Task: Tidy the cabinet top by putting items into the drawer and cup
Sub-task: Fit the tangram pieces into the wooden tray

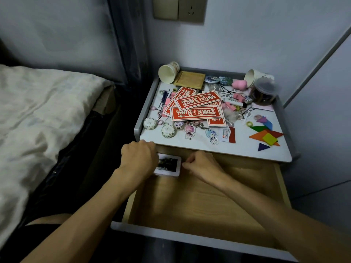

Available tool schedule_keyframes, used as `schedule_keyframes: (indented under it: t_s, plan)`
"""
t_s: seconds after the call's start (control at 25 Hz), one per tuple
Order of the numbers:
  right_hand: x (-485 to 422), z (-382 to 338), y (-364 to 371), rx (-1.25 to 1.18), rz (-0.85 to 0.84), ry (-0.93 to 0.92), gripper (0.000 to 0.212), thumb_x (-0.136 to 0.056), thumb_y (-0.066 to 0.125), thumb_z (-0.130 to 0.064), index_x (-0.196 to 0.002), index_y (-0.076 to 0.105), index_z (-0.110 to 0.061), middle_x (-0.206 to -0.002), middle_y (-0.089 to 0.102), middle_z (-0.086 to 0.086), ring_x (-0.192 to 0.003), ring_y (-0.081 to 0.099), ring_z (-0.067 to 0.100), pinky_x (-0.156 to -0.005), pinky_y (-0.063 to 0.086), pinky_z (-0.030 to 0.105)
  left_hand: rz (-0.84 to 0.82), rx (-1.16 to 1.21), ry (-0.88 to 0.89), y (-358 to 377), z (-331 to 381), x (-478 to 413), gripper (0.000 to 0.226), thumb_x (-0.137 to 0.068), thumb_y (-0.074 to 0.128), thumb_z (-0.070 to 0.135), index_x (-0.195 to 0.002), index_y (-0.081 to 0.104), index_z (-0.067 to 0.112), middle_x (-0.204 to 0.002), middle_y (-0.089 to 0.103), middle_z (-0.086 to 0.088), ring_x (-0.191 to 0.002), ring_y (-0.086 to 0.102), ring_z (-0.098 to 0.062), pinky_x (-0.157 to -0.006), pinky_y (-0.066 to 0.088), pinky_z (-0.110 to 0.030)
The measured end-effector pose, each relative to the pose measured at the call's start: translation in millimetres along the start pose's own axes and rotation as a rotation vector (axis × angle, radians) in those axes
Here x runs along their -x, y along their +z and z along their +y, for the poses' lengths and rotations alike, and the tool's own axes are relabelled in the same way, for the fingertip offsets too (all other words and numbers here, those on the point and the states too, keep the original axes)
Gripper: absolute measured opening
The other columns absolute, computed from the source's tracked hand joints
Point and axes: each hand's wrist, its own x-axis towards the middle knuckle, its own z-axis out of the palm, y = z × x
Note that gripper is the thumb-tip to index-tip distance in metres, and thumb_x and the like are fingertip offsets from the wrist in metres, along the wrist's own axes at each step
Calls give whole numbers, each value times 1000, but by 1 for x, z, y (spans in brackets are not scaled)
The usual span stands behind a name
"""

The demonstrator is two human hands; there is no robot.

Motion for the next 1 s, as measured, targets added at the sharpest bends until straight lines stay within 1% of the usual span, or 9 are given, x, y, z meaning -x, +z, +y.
schedule_keyframes:
  t_s: [0.16, 0.28, 0.36, 0.48, 0.56, 0.68, 0.76, 0.88, 1.0]
  plan:
    - [17, -24, -58, 88, 78, -247, 15, -92, 63, -23, -101, 73, -17, -95, 73, -1, -77, 67, 11, -78, 55, 29, 84, 815, -122, -44, 0, -25, 18, -97, 46, 24, -99, 64, 24, -82, 71, 5, -68, 70, -14, -65, 57, -32]
    - [-19, -37, -94, 142, 286, -352, 15, -93, 63, -22, -103, 72, -16, -99, 73, -1, -79, 65, 10, -76, 53, 28, 6, 1426, -225, -75, 1, -38, 18, -99, 47, 14, -102, 64, 15, -84, 72, -5, -67, 70, -17, -64, 54, -30]
    - [-63, -40, -113, 276, 393, -370, 20, -94, 61, -24, -110, 70, -15, -109, 71, 3, -86, 64, 14, -75, 47, 23, -67, 1628, -281, -81, -1, -44, 18, -99, 47, 13, -102, 65, 13, -85, 72, -7, -67, 70, -18, -61, 53, -28]
    - [-136, -51, -132, 522, 469, -376, 34, -97, 53, -35, -123, 64, -15, -122, 66, 12, -104, 64, 30, -84, 51, 35, -141, 1810, -371, -74, -8, -57, 19, -97, 47, 9, -103, 65, 12, -80, 73, -5, -65, 69, -17, -59, 54, -26]
    - [-172, -58, -138, 557, 462, -323, 37, -98, 50, -36, -127, 62, -17, -129, 63, 12, -112, 60, 33, -89, 47, 38, -131, 1897, -377, -73, -12, -67, 21, -96, 46, 6, -102, 65, 10, -80, 72, -6, -65, 68, -20, -61, 54, -29]
    - [-206, -68, -134, 289, 454, -168, 29, -95, 56, -33, -116, 69, -19, -118, 69, 7, -101, 65, 26, -86, 51, 34, -101, 1955, -397, -72, -15, -81, 22, -97, 45, 6, -100, 66, 9, -80, 71, -7, -62, 66, -19, -61, 53, -30]
    - [-223, -73, -132, 149, 471, -48, 24, -89, 67, -28, -108, 72, -15, -108, 72, 7, -96, 68, 24, -89, 54, 38, -114, 1981, -398, -72, -13, -86, 20, -97, 47, 8, -100, 66, 9, -81, 71, -7, -62, 66, -18, -58, 53, -28]
    - [-240, -76, -138, 38, 466, 128, 30, -80, 77, -15, -109, 71, -6, -109, 71, 12, -97, 68, 26, -88, 56, 37, -145, 1977, -367, -71, -8, -89, 19, -97, 46, 8, -102, 65, 8, -83, 71, -7, -64, 65, -18, -57, 52, -26]
    - [-241, -76, -148, -327, 343, 117, 38, -85, 67, -3, -122, 62, -1, -120, 65, 19, -75, 64, 18, -59, 57, 26, -129, 1936, -341, -71, -7, -90, 20, -98, 46, 7, -107, 64, 6, -84, 71, -8, -66, 65, -20, -57, 53, -25]
